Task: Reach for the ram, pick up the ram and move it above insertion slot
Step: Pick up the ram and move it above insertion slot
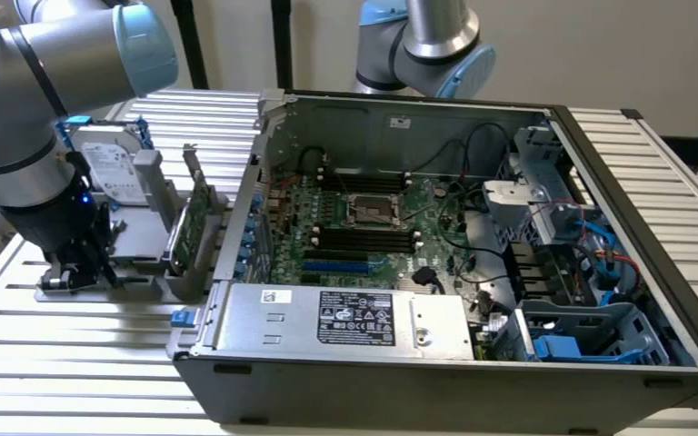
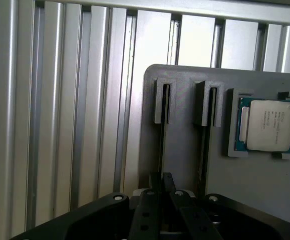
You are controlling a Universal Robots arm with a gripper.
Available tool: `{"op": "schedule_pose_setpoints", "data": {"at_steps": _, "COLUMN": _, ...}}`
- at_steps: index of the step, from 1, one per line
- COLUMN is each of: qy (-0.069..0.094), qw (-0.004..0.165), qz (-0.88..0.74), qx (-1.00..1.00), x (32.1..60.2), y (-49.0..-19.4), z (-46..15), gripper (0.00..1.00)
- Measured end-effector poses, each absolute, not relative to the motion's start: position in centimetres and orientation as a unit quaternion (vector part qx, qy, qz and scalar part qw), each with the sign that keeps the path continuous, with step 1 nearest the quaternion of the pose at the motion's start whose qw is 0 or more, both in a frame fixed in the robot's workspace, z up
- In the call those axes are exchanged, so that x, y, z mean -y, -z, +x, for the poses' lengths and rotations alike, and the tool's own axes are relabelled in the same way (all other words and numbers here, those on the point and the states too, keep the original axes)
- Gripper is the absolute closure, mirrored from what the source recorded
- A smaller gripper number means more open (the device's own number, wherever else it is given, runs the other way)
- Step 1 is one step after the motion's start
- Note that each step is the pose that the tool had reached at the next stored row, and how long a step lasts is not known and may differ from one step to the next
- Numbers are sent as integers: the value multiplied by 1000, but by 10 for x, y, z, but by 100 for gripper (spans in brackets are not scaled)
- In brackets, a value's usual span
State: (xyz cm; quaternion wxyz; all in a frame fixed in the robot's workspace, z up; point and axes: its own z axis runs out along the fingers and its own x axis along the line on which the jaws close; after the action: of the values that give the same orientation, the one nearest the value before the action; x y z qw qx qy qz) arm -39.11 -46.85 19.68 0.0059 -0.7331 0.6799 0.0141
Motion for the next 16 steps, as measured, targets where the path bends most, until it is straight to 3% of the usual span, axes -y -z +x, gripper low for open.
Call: {"op": "schedule_pose_setpoints", "data": {"at_steps": 16, "qy": -14, "qw": 6, "qz": -733, "qx": -680, "x": 469, "y": -206, "z": -391, "gripper": 87}}
